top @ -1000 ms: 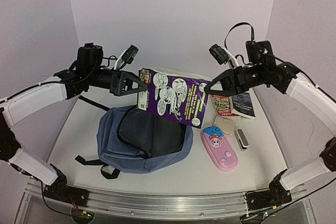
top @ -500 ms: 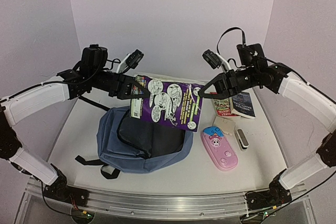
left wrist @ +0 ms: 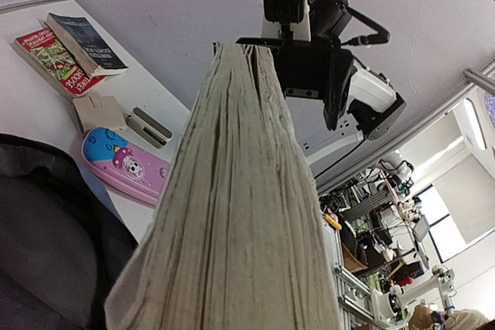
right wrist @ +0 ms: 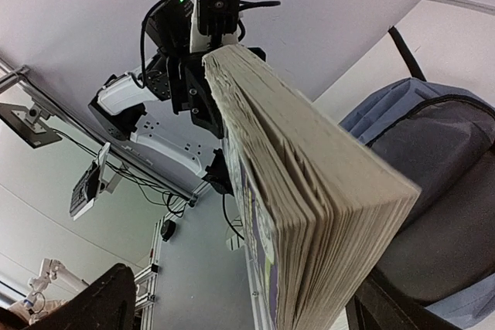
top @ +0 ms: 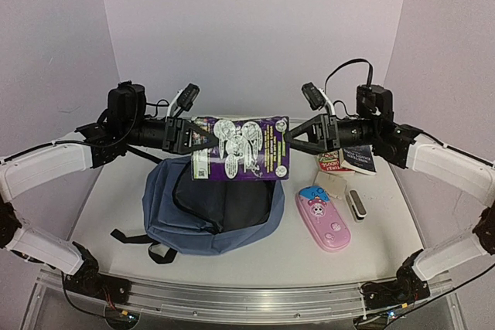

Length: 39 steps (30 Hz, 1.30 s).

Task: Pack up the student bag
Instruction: Pick up the book at the corner of the board.

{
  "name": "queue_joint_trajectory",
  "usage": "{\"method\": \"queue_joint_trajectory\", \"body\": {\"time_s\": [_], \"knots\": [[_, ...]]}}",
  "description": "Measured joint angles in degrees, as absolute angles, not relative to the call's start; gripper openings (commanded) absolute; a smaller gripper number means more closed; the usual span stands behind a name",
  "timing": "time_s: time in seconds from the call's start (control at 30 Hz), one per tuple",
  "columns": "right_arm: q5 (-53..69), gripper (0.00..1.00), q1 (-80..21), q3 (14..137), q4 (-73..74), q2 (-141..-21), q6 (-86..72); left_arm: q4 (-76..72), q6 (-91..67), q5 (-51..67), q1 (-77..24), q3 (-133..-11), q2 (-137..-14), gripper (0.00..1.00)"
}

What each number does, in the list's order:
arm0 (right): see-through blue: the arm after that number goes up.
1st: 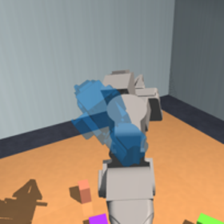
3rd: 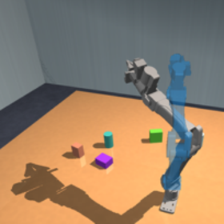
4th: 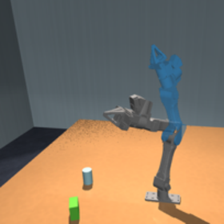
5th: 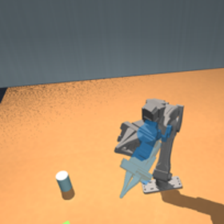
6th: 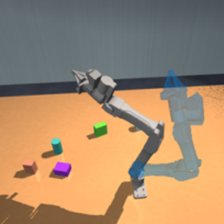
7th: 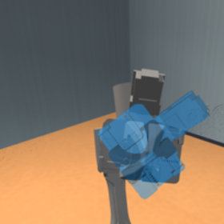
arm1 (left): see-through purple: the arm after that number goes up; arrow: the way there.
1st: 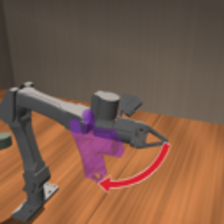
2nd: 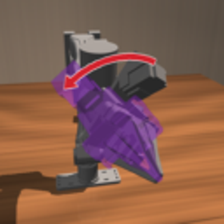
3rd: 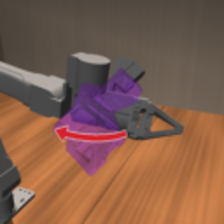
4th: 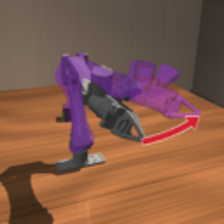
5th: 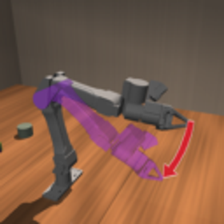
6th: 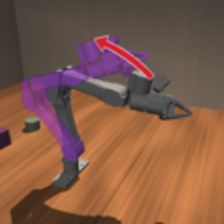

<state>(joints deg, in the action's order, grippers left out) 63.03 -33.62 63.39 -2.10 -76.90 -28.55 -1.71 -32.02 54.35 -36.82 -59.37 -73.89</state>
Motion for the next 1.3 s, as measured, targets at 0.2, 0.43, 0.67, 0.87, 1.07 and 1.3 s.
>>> {"method": "queue_joint_trajectory", "body": {"time_s": [0.2,0.43,0.67,0.87,1.07,1.3], "knots": [[60.6,0.9,-35.5,59.9,-11.0,-76.6,-33.3,-5.7,-35.6,52.8,-36.8,-59.4,-73.9,0.0],[59.3,0.52,-36.5,59.8,-14.6,-77.0,-35.8,-7.7,-36.5,53.5,-36.8,-59.5,-74.4,0.0],[57.8,0.32,-36.6,58.6,-17.7,-77.6,-38.4,-8.0,-36.5,53.8,-36.8,-59.6,-75.2,0.0],[56.6,0.27,-36.7,56.7,-21.4,-77.7,-40.8,-7.1,-36.1,53.9,-36.8,-60.3,-76.2,0.0],[56.1,0.24,-36.9,56.0,-23.4,-78.5,-42.0,-6.5,-36.0,54.3,-36.7,-60.6,-77.5,0.0],[55.8,0.0,-37.0,55.0,-24.6,-78.7,-42.5,-5.6,-35.9,54.4,-36.4,-60.6,-78.1,0.34]]}}
